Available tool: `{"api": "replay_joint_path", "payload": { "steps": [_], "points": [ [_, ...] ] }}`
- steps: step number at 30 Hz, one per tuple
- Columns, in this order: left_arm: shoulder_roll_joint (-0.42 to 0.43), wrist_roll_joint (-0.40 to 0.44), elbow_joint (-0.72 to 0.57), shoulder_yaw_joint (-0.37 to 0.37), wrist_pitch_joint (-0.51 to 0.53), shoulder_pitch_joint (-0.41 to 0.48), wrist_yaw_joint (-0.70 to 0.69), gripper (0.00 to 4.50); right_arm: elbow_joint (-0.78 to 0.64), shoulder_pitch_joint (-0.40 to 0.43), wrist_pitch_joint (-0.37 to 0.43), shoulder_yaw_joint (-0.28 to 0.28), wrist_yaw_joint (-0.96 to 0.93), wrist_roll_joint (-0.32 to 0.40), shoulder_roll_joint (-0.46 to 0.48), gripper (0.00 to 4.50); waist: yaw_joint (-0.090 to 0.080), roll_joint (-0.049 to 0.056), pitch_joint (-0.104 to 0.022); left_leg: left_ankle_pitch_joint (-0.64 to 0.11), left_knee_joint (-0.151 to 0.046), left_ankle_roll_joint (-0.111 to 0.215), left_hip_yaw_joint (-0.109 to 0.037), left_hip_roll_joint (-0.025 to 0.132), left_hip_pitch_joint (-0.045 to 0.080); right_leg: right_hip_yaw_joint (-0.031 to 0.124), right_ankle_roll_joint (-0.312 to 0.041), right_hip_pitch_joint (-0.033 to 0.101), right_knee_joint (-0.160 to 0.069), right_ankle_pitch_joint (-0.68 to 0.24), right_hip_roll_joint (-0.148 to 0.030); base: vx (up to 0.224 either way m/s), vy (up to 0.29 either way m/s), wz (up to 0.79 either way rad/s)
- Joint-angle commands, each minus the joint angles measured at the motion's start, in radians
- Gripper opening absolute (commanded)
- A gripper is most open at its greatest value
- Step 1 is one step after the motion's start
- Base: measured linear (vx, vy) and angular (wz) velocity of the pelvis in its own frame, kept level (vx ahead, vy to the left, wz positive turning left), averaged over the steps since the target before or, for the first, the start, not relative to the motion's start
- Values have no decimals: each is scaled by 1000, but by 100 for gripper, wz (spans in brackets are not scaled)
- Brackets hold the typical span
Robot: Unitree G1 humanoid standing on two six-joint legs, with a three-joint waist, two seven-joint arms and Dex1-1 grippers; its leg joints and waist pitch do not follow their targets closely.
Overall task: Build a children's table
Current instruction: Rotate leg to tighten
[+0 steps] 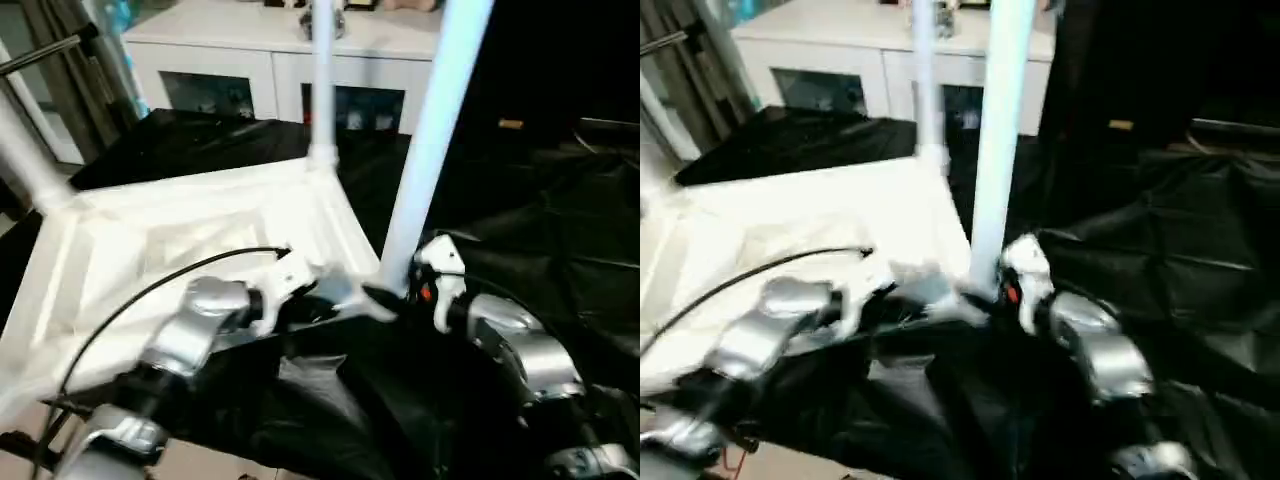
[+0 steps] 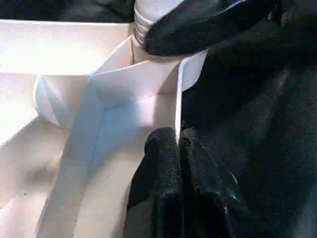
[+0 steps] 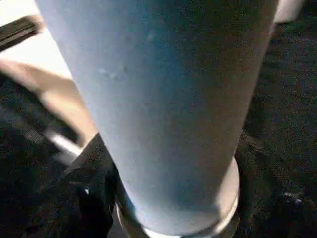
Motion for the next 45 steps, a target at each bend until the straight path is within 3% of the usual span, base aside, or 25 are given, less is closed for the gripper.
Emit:
{"api": "replay_joint_path", "payload": {
  "steps": [1,3,5,6,8,10,13,14,18,19,20,21,23,25,26,28,31,34,45],
  "points": [
    [-60,17,13,14,29,-38,133,0,69,-2,38,46,-122,-46,73,274,-2,-9,-46,-250,-78,-7,-18,25,11,40,-177,35,-91,-311,-48,0,0,0],
    [-100,23,21,12,42,-46,180,0,111,-17,15,29,-212,-59,128,274,-4,-18,-47,-243,-78,-4,-18,24,9,40,-169,35,-93,-318,-49,0,0,0],
    [-116,23,18,7,45,-47,181,0,126,-24,-9,35,-210,-58,145,274,-5,-12,-47,-256,-79,-5,-20,25,9,39,-160,34,-96,-331,-50,0,0,0],
    [-126,24,14,5,45,-47,180,0,129,-29,-17,42,-192,-56,152,309,-5,-10,-47,-256,-79,-2,-19,25,9,40,-160,34,-95,-322,-49,0,0,0],
    [-124,23,10,-1,39,-49,168,0,121,-35,-10,39,-171,-45,152,344,-6,-12,-47,-257,-79,6,-19,24,7,40,-158,35,-95,-309,-47,0,0,0],
    [-117,20,8,-5,32,-49,151,0,112,-38,-6,36,-151,-34,146,346,-6,-12,-47,-258,-79,13,-19,24,6,40,-161,35,-94,-299,-47,0,0,0],
    [-81,10,-10,-17,14,-38,88,0,82,-42,-39,67,-82,-55,103,378,-5,-10,-47,-261,-80,13,-20,25,5,39,-161,36,-94,-299,-48,0,0,0],
    [-57,0,-25,-25,7,-27,39,0,60,-37,-53,86,-21,-53,72,378,-2,-2,-48,-261,-81,12,-22,26,5,39,-163,36,-93,-294,-49,0,0,0],
    [-29,-8,-40,-34,-4,-14,-23,0,32,-25,-87,115,80,-48,13,378,-6,0,-54,-204,-72,36,-20,25,-1,38,-205,45,-79,-140,-47,0,0,0],
    [-19,-12,-46,-37,-7,-12,-45,0,22,-20,-101,120,110,-46,-9,378,-7,-6,-56,-181,-69,49,-18,26,-2,38,-225,47,-73,-93,-45,0,0,0],
    [-2,-20,-54,-44,-20,-7,-87,0,0,-11,-98,120,177,-23,-43,378,-7,-18,-56,-166,-68,58,-17,25,-4,37,-230,50,-70,-78,-44,0,0,0],
    [38,-36,-69,-57,-41,6,-168,0,-39,5,-77,113,291,25,-96,378,-2,-12,-60,-141,-63,77,-17,25,-2,38,-243,52,-63,-41,-46,0,0,0],
    [72,-42,-77,-65,-50,15,-220,0,-63,18,-60,112,362,47,-126,378,7,-8,-59,-119,-60,115,-14,30,-1,38,-264,49,-58,10,-45,0,0,0],
    [96,-49,-80,-70,-57,19,-255,0,-78,27,-51,118,411,59,-152,378,15,-12,-59,-108,-58,121,-12,31,0,36,-272,48,-55,19,-43,0,0,0],
    [114,-58,-76,-65,-67,17,-285,0,-95,38,-47,130,468,72,-185,378,18,-20,-57,-117,-60,121,-10,31,1,36,-273,47,-57,-4,-44,0,0,0],
    [118,-61,-75,-63,-69,16,-294,0,-99,41,-47,133,481,74,-194,378,26,-12,-53,-146,-63,106,-10,35,4,38,-263,43,-61,-70,-47,0,0,0],
    [140,-69,-72,-51,-72,11,-321,0,-121,55,-26,154,537,83,-225,378,32,-11,-51,-182,-68,70,-12,36,9,40,-245,41,-67,-134,-48,0,0,0],
    [152,-74,-64,-49,-77,7,-334,0,-147,66,-2,169,575,94,-244,365,38,-10,-51,-178,-68,59,-13,35,9,41,-242,43,-67,-128,-49,0,0,0],
    [128,-65,-65,-40,-85,23,-299,0,-131,80,3,159,499,87,-187,299,38,-13,-53,-164,-66,55,-13,33,5,39,-251,45,-63,-95,-49,0,0,0]
  ]
}}
